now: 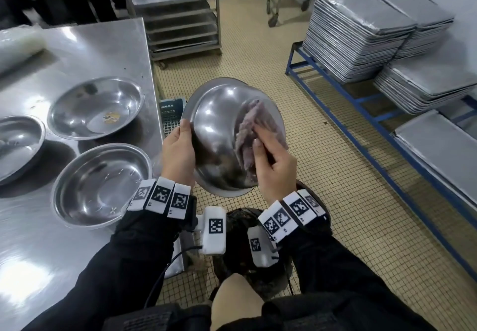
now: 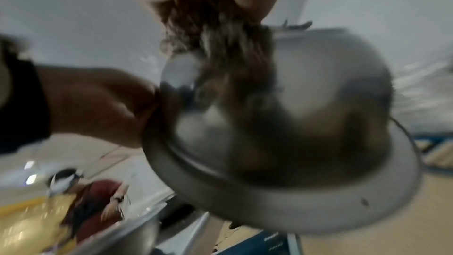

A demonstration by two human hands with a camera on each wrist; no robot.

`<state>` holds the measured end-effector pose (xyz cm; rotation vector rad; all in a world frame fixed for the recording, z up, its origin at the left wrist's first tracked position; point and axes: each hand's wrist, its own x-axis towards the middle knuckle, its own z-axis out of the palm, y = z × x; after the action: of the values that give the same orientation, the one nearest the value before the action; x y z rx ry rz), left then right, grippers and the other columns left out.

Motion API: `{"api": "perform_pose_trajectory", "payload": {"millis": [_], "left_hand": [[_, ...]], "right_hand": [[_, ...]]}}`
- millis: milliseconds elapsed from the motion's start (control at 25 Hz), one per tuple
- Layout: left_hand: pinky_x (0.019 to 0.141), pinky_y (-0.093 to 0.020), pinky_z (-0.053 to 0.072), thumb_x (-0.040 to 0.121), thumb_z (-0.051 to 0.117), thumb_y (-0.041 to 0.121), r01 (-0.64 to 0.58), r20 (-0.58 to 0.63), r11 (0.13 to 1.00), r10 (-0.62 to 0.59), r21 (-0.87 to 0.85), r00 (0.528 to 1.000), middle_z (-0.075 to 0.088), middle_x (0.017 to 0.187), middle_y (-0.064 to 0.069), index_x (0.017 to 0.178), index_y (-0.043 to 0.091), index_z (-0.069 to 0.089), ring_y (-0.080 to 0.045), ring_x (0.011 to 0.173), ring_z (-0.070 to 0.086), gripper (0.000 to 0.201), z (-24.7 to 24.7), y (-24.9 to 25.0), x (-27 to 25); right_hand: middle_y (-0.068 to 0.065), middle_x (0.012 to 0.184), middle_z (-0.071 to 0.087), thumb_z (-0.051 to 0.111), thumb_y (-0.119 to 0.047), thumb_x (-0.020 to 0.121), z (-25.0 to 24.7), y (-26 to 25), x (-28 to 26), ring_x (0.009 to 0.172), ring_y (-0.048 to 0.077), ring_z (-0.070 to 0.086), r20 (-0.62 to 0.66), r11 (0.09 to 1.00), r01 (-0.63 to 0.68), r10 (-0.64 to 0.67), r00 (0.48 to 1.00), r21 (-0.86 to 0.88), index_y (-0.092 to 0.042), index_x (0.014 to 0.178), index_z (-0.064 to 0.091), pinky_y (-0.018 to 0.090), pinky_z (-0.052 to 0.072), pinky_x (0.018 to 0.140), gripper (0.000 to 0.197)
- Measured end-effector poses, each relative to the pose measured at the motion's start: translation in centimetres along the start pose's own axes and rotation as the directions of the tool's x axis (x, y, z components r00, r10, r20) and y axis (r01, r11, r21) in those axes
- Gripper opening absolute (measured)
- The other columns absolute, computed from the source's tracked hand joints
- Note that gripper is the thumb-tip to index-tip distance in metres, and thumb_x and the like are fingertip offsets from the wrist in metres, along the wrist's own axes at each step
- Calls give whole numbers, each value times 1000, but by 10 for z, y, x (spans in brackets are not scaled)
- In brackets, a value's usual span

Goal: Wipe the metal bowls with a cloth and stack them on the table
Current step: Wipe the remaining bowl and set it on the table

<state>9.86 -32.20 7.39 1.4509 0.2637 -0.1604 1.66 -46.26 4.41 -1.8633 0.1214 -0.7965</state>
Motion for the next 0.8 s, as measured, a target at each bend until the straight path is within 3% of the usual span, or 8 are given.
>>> {"api": "perform_pose_trajectory", "payload": {"millis": [80, 160, 280, 360, 480, 600, 680, 800], "left_hand": [[78, -30, 54, 101, 44, 40, -38, 9, 998, 38, 54, 999, 72, 91, -6, 82, 19, 67, -19, 87, 68, 36, 4, 1, -3], [84, -34, 53, 100, 46, 42, -65, 8, 996, 65, 68, 998, 73, 89, -5, 80, 21, 68, -20, 89, 68, 36, 6, 2, -3], [85, -33, 53, 99, 48, 42, -56, -17, 997, 57, 58, 998, 70, 85, 1, 79, 23, 67, -18, 89, 65, 34, 5, 3, 2], [88, -35, 53, 99, 48, 43, -46, -32, 997, 48, 58, 998, 69, 86, -1, 79, 22, 67, -18, 89, 65, 34, 3, 3, 5], [90, -37, 54, 98, 48, 44, -30, -43, 999, 32, 45, 999, 69, 89, -6, 79, 18, 67, -20, 89, 64, 37, 0, 2, 10], [72, -26, 53, 100, 45, 42, -14, -88, 1000, 17, 25, 996, 67, 86, -3, 82, 17, 64, -16, 83, 63, 36, 2, 0, 11], [63, -18, 47, 102, 42, 41, -18, -110, 1000, 20, 15, 994, 65, 83, 2, 82, 19, 62, -10, 77, 61, 35, 7, 0, 9], [65, -19, 48, 102, 41, 40, -53, -115, 998, 57, 31, 992, 66, 85, 1, 81, 21, 61, -12, 81, 63, 35, 10, 2, 7]], "right_hand": [[7, 143, 47, 49, -25, 96, 14, -5, 3, 140, 27, 31, 159, 954, 260, -237, 959, -151, -14, 131, 56, 50, 32, 111, 37], [8, 152, 33, 42, -32, 97, 20, -2, 21, 145, 32, 14, 245, 879, 370, -304, 921, -300, -18, 137, 48, 56, 19, 114, 43], [0, 157, 20, 26, -44, 99, 14, 12, 58, 146, 19, 7, 187, 878, 247, -184, 965, -409, -24, 145, 33, 46, 7, 119, 51], [-5, 158, 16, 18, -55, 96, 1, 33, 68, 145, 11, 11, 135, 925, 81, -33, 990, -372, -30, 148, 25, 38, 12, 119, 58], [-7, 159, 7, 22, -54, 96, -11, 57, 47, 144, 16, 17, 154, 954, -159, 203, 967, -256, -33, 151, 7, 52, 27, 113, 61], [-1, 158, -18, 17, -50, 98, 4, 61, 2, 146, 22, -9, 264, 928, -22, 129, 956, -372, -25, 151, -7, 58, 16, 115, 64], [6, 158, -18, 14, -51, 97, 21, 53, -14, 145, 26, -16, 324, 883, 104, 56, 944, -457, -21, 151, -6, 57, 6, 116, 65], [12, 159, -8, 20, -48, 99, 38, 36, 2, 146, 31, -8, 336, 867, 211, -54, 940, -452, -20, 151, -2, 54, 6, 117, 63]]}}
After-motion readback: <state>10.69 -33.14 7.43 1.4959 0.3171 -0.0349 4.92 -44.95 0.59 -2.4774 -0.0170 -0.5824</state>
